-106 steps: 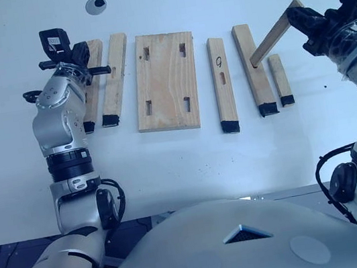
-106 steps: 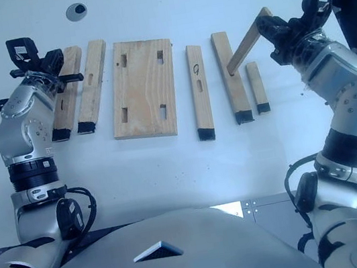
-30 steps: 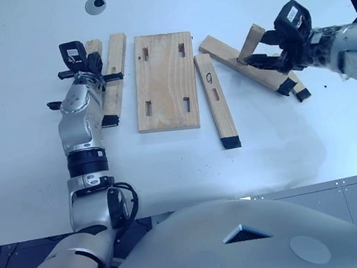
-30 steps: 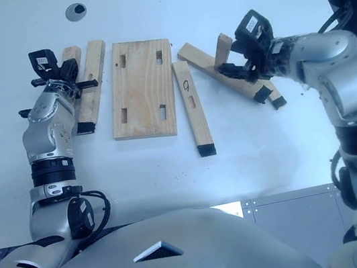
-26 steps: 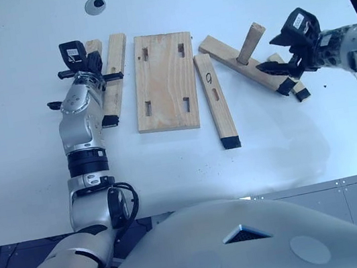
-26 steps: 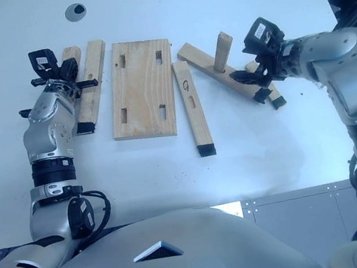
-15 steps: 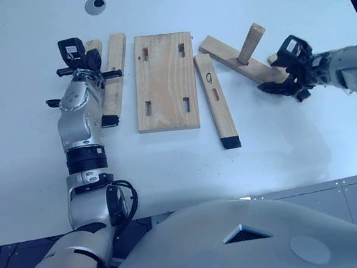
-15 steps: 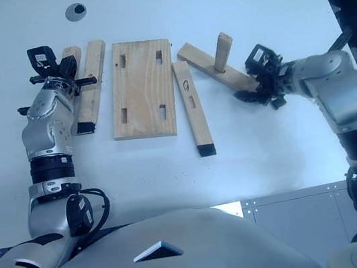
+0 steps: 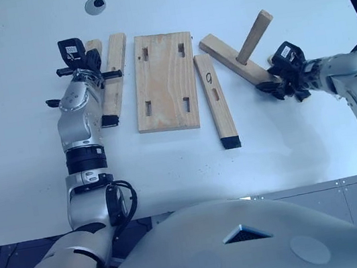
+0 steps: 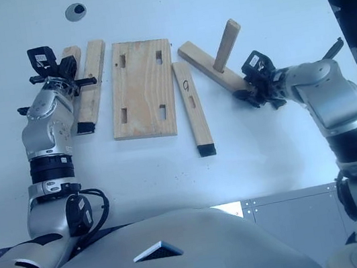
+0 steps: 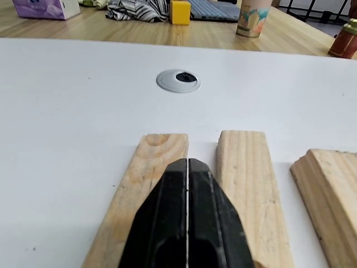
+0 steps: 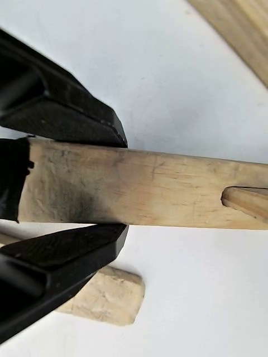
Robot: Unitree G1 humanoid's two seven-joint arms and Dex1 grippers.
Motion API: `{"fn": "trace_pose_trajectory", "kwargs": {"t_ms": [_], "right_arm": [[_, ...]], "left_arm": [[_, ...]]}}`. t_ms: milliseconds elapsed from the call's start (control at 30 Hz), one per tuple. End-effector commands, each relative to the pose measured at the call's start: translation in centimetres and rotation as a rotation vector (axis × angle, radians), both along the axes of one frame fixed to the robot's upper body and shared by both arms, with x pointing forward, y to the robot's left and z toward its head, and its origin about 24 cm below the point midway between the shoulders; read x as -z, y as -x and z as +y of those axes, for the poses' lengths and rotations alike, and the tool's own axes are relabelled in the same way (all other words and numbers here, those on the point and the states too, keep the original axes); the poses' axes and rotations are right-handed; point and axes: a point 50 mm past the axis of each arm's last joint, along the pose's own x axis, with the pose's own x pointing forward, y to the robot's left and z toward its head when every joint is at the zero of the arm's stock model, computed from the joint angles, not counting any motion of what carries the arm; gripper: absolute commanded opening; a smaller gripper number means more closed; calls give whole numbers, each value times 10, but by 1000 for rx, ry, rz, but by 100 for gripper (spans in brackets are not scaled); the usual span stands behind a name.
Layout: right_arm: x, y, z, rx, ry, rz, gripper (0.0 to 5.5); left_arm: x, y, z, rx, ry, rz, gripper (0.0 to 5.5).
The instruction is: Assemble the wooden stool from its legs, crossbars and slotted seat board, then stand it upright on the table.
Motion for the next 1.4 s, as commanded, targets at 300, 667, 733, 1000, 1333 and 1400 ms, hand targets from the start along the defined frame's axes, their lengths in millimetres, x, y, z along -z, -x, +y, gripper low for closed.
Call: {"fn": "trace_pose_trajectory", "kwargs": {"t_ms": [300, 667, 733, 1000, 1333, 1400], "right_arm": [[-83, -66, -2, 59, -359, -160, 202], [-117, -60, 37, -62, -782, -280, 202], [-129, -60, 39, -81, -862, -279, 202], [-158, -48, 55, -212, -906, -254, 202], [-173, -45, 67, -396, -932, -233, 202], [-170, -41, 71, -441, -939, -209, 202]], "left_arm": [[-39, -18, -4, 69, 90, -210, 0], [-126, 3, -31, 588, 653, -540, 68], [-140, 4, -31, 648, 742, -575, 90], [-160, 16, -50, 924, 972, -530, 200], [-156, 10, -59, 922, 1113, -490, 305], [-158, 9, -57, 921, 1135, -496, 305]]}}
